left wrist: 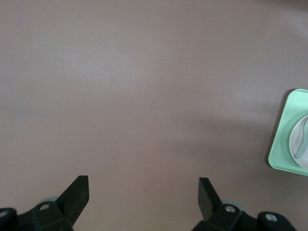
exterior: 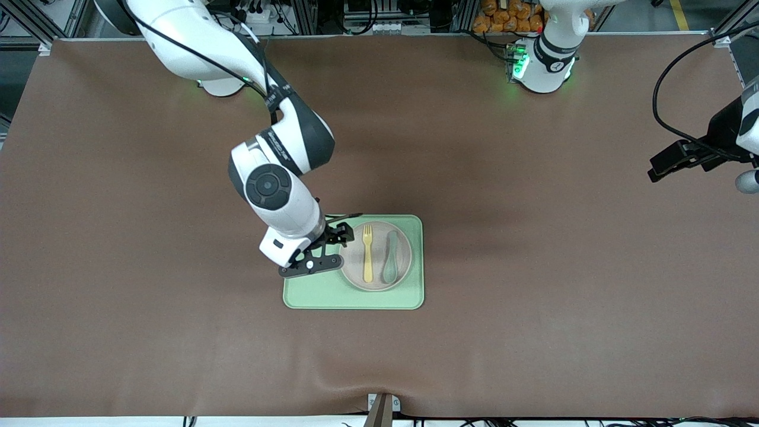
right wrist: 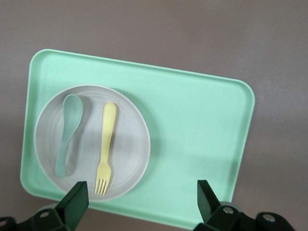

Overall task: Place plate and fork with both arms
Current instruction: 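Lower the right gripper over the plate and grasp the yellow fork, then lift the yellow fork with the right gripper and move it beside the plate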

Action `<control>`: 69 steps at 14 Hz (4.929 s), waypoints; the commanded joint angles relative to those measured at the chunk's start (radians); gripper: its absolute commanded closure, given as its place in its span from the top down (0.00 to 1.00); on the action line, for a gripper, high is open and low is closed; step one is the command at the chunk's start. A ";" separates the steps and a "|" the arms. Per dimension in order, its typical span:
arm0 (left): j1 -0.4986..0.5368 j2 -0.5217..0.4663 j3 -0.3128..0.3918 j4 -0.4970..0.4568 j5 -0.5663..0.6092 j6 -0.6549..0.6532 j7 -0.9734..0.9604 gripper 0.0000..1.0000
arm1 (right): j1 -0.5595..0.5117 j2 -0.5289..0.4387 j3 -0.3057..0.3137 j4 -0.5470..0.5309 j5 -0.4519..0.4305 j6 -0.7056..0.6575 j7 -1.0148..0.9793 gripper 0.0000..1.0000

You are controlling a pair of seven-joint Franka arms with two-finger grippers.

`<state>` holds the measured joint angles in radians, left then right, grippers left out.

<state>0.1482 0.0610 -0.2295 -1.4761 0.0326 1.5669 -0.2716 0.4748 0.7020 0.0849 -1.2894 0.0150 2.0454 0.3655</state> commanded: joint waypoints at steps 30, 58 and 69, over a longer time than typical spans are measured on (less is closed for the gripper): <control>-0.113 -0.070 0.168 -0.023 0.004 -0.031 0.167 1.00 | 0.142 0.298 -0.014 0.147 -0.058 0.148 0.202 0.56; -0.113 -0.072 0.168 -0.021 0.006 -0.031 0.172 1.00 | -0.197 0.174 0.160 0.021 -0.021 0.048 0.076 0.06; -0.113 -0.073 0.171 -0.021 0.006 -0.031 0.173 1.00 | -0.220 0.129 0.160 -0.154 -0.026 0.180 0.053 0.31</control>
<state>0.0437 0.0086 -0.0687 -1.4894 0.0326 1.5450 -0.1150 0.2751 0.8773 0.2336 -1.3848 -0.0153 2.2224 0.4384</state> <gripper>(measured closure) 0.000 0.859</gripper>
